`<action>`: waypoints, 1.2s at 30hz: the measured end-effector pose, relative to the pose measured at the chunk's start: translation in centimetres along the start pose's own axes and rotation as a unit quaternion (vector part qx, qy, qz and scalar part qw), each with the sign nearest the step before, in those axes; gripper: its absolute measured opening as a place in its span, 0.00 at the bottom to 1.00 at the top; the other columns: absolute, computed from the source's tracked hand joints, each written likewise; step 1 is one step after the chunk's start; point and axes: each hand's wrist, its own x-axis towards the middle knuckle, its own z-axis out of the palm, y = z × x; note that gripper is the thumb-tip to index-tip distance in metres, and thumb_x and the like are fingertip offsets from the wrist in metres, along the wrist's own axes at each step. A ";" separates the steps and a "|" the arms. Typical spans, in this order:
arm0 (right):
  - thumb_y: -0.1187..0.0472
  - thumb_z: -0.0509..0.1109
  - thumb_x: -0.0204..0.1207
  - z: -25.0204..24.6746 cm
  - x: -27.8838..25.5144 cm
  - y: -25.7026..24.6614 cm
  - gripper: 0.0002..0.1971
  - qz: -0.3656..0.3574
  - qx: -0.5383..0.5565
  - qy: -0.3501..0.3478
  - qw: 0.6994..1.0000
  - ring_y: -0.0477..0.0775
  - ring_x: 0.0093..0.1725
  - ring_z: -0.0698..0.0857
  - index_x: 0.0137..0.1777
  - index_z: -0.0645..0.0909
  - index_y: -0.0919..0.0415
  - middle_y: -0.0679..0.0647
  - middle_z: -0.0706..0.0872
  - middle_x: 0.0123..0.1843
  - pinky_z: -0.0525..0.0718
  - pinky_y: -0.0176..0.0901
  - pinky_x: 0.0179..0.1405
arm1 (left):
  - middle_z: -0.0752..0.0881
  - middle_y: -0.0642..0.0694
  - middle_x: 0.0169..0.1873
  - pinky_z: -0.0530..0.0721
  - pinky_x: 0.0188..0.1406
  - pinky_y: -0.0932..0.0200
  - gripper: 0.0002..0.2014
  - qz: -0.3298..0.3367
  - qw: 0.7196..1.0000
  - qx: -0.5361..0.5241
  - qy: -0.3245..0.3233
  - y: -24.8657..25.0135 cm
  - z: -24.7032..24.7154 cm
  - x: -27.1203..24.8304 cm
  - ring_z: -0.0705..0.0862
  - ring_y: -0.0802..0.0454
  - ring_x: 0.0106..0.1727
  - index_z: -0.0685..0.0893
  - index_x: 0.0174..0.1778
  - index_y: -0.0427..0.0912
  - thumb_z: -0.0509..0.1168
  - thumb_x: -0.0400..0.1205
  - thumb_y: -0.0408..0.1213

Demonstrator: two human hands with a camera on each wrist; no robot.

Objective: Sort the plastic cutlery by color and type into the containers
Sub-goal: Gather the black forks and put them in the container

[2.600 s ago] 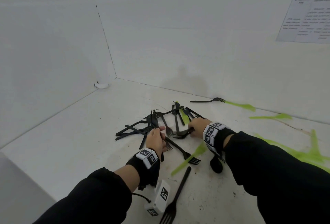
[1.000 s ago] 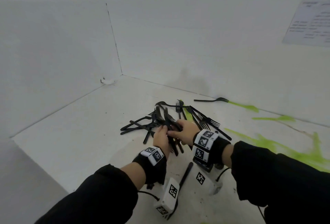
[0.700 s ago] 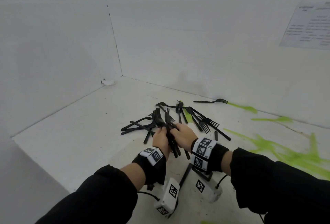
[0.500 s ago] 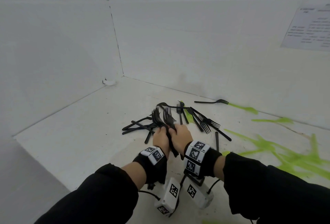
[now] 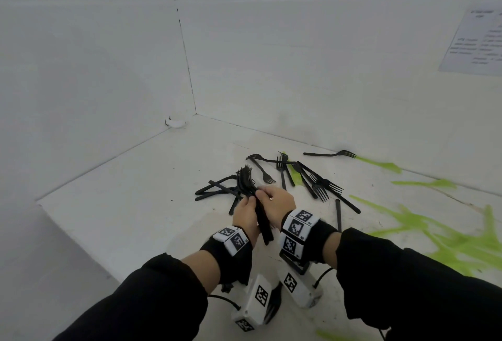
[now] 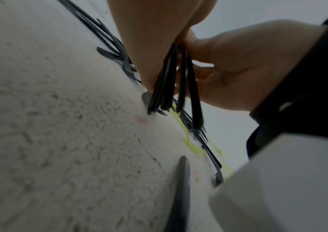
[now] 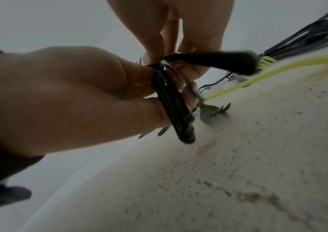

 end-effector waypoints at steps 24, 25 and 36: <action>0.61 0.73 0.71 3.2 1.6 -0.4 0.08 -0.022 0.036 -0.098 0.994 0.54 0.46 0.86 0.41 0.76 0.49 0.53 0.85 0.44 0.87 0.47 0.50 | 0.85 0.45 0.47 0.80 0.42 0.49 0.14 -0.051 0.998 -0.033 -0.030 1.7 -4.7 -0.6 0.80 0.47 0.41 0.77 0.60 0.41 0.48 0.89 0.37; 0.61 0.73 0.72 3.1 1.7 -0.4 0.07 -0.021 0.033 -0.104 0.994 0.52 0.41 0.86 0.43 0.77 0.51 0.54 0.84 0.44 0.87 0.42 0.45 | 0.85 0.45 0.47 0.80 0.43 0.48 0.15 -0.065 0.996 -0.043 -0.034 1.7 -4.5 -0.7 0.80 0.47 0.42 0.77 0.62 0.40 0.47 0.89 0.39; 0.64 0.63 0.79 1.1 3.6 -0.5 0.13 -0.101 -0.103 -0.164 0.976 0.45 0.48 0.83 0.59 0.85 0.57 0.51 0.87 0.50 0.76 0.28 0.43 | 0.83 0.43 0.39 0.80 0.31 0.54 0.13 -0.035 0.997 -0.036 0.054 1.5 -4.1 0.5 0.80 0.46 0.32 0.77 0.49 0.41 0.47 0.89 0.37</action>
